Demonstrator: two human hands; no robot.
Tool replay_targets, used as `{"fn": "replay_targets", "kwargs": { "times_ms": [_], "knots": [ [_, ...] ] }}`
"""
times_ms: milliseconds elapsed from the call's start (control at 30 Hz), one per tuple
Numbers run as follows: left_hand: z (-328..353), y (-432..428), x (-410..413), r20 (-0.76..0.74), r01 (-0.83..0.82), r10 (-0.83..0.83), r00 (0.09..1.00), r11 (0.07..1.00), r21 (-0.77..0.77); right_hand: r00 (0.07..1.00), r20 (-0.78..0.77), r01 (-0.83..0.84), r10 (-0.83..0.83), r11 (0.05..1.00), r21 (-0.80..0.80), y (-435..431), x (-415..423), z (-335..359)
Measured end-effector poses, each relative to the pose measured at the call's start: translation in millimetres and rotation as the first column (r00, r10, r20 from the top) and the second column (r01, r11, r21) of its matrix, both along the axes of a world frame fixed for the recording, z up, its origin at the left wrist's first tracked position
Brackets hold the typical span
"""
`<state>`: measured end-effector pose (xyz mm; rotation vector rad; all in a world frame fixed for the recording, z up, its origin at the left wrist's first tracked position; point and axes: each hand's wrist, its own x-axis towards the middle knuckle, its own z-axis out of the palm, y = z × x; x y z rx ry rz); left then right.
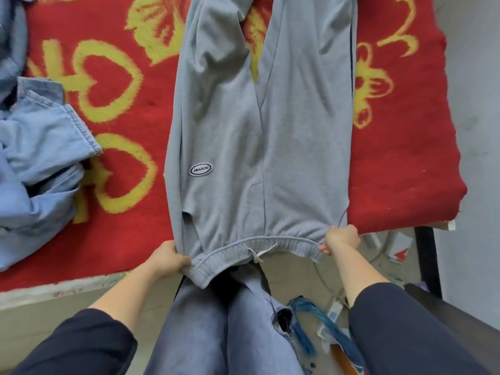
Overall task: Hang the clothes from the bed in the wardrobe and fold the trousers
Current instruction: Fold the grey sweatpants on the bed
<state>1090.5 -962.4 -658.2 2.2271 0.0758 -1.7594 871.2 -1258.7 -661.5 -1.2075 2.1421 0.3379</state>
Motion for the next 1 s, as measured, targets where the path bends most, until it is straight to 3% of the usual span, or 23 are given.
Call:
{"fn": "replay_targets", "kwargs": {
  "times_ms": [133,200,267,400,600,800,900,1000],
  "knots": [
    [12.4,7.1,-13.4,-0.195,0.186,-0.150,0.969,0.966,0.181,0.977,-0.135,-0.139,0.162,0.976,0.166,7.3,-19.1,17.8],
    [12.9,9.6,-12.1,-0.129,0.245,-0.222,0.966,0.948,0.203,0.952,-0.163,-0.228,0.259,0.956,0.187,11.8,-17.7,26.0],
    [11.8,4.1,1.4,0.010,0.239,-0.245,0.969,0.955,0.176,0.935,-0.139,-0.314,0.327,0.943,0.108,8.5,-2.2,33.4],
    [11.9,-33.0,49.2,0.252,0.075,-0.090,0.963,0.995,0.068,0.877,0.041,-0.481,0.479,0.876,0.041,-13.1,56.7,39.2],
    [14.9,-103.5,116.9,0.535,0.035,0.010,0.845,0.997,-0.075,0.730,0.259,-0.631,0.633,0.769,-0.101,-36.8,176.4,32.4],
    [-0.4,-160.5,171.6,0.614,0.096,0.026,0.789,0.982,-0.165,0.609,0.314,-0.686,0.729,0.682,-0.253,-61.1,267.8,16.5],
    [-6.3,-189.9,202.2,0.584,0.037,0.141,0.800,0.959,-0.282,0.569,0.292,-0.656,0.769,0.638,-0.404,-83.0,306.0,6.5],
    [-10.2,-219.3,233.2,0.567,-0.044,0.273,0.777,0.922,-0.384,0.550,0.326,-0.633,0.769,0.638,-0.439,-109.6,343.9,-4.8]
  ]
}}
